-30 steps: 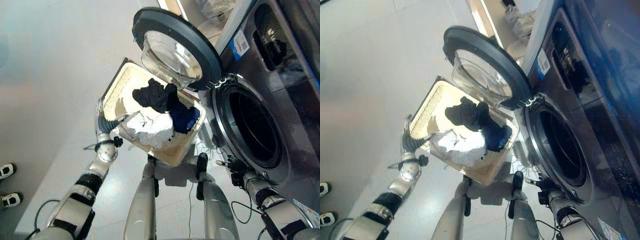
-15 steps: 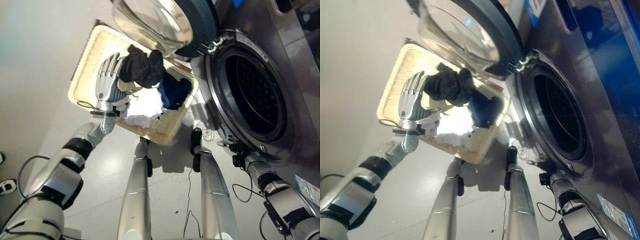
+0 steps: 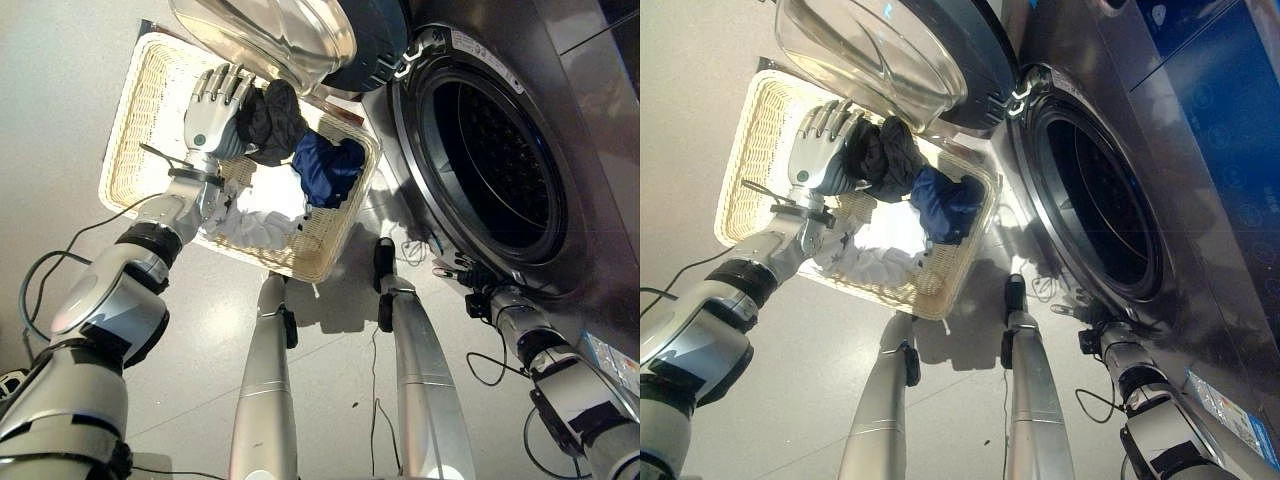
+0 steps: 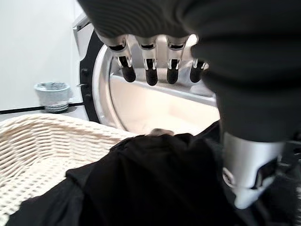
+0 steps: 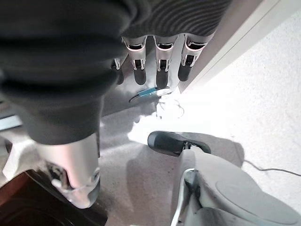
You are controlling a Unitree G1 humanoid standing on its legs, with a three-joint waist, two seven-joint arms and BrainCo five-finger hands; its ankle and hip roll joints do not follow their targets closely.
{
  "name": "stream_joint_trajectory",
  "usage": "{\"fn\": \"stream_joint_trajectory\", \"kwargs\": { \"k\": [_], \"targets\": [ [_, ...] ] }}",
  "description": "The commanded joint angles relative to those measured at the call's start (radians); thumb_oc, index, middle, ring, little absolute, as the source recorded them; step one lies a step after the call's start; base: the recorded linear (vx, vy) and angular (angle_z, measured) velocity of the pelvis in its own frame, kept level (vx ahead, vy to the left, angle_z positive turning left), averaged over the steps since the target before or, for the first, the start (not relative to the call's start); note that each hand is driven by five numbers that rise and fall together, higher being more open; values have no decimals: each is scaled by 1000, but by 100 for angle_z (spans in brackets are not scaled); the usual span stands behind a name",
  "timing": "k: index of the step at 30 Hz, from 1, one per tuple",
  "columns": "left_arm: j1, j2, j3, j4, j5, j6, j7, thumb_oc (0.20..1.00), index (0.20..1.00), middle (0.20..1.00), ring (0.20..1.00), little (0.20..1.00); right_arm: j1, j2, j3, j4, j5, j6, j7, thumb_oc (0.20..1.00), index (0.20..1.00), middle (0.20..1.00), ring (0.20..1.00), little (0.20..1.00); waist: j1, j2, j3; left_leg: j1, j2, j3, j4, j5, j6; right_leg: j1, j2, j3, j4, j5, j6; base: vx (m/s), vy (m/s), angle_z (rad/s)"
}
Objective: Put the clothes into the washing machine.
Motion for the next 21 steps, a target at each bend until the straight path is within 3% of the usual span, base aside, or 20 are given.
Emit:
{"fn": "stream_joint_trajectory", "kwargs": {
  "k": [1, 6, 11, 21],
  "targets": [
    [-70, 45, 30, 28, -46, 29, 11, 1000, 1000, 1000, 1000, 1000, 10, -27, 17, -22, 38, -27, -2, 1000, 1000, 1000, 1000, 1000, 14, -52, -15, -30, -64, 26, 174, -146, 43, 43, 66, -2, -213, 180, 48, 0, 0, 0],
    [-84, 49, 56, 82, -89, 57, 10, 1000, 1000, 1000, 1000, 1000, 2, -24, 25, -34, 46, -27, -11, 1000, 1000, 1000, 1000, 1000, 10, -64, -15, -47, -62, 19, 175, -146, 37, 30, 69, -2, -217, 181, 48, 0, 0, 0],
    [-90, 41, 67, 117, -130, 36, -57, 1000, 1000, 1000, 1000, 1000, -20, -26, 32, -29, 57, -25, -8, 1000, 1000, 1000, 1000, 1000, 9, -70, -15, -56, -62, 13, 163, -142, 34, 20, 71, -3, -228, 190, 50, 0, 0, 0],
    [-78, 22, 91, 145, -197, 13, -86, 1000, 1000, 1000, 1000, 1000, -30, -20, 36, -21, 61, -39, -2, 1000, 1000, 1000, 1000, 1000, 10, -78, -15, -59, -62, 7, 145, -137, 31, 20, 73, -8, -244, 193, 54, 0, 0, 0]
  ]
}}
